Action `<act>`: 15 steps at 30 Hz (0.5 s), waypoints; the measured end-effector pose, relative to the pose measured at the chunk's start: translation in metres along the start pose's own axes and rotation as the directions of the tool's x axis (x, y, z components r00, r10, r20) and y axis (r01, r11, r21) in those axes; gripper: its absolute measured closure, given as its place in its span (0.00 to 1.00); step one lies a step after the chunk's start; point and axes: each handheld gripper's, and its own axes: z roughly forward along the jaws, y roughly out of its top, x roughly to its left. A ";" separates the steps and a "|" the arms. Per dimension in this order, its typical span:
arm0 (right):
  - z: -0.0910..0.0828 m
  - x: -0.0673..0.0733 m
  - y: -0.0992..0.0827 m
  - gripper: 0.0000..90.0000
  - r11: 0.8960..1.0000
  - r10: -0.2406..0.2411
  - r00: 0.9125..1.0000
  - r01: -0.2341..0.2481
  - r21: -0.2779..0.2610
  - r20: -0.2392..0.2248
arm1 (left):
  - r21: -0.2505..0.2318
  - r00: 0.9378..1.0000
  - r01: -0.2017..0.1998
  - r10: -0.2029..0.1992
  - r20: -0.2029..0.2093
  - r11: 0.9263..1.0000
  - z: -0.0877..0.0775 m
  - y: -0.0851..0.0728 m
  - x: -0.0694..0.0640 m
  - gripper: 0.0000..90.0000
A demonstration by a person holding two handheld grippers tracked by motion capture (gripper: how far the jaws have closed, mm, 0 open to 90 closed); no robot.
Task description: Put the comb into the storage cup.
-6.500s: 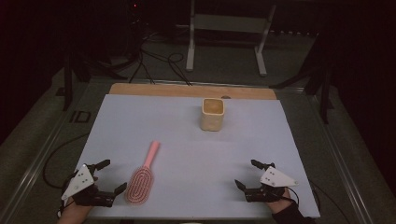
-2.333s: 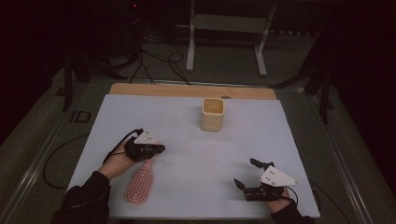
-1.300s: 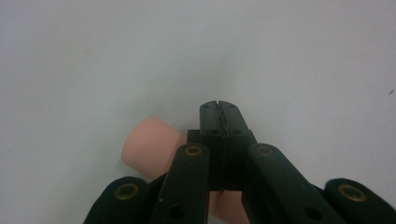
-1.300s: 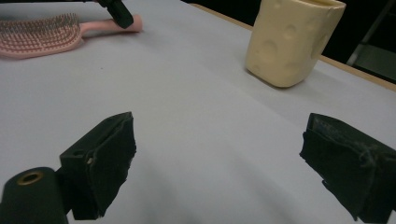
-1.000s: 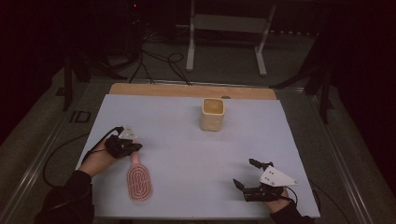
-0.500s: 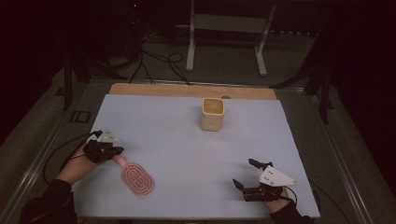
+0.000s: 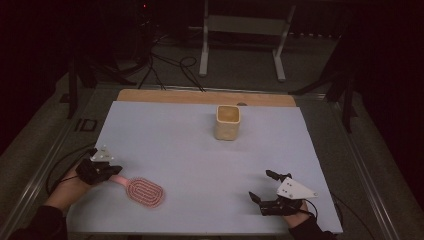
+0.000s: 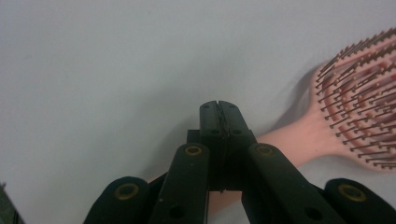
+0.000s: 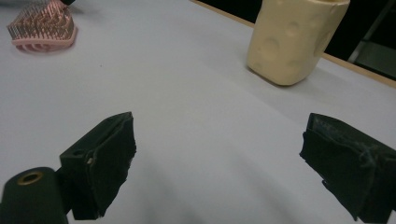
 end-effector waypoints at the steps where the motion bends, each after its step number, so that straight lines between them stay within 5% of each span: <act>1: 0.000 0.000 0.000 0.11 1.000 -0.009 1.000 0.009 -0.001 -0.001 | 0.004 1.000 0.001 -0.001 0.000 1.000 -0.001 -0.001 0.000 1.00; 15: 0.001 0.000 0.000 0.11 1.000 -0.007 1.000 0.007 0.001 -0.005 | 0.006 1.000 0.019 -0.019 0.022 1.000 -0.020 -0.028 -0.020 1.00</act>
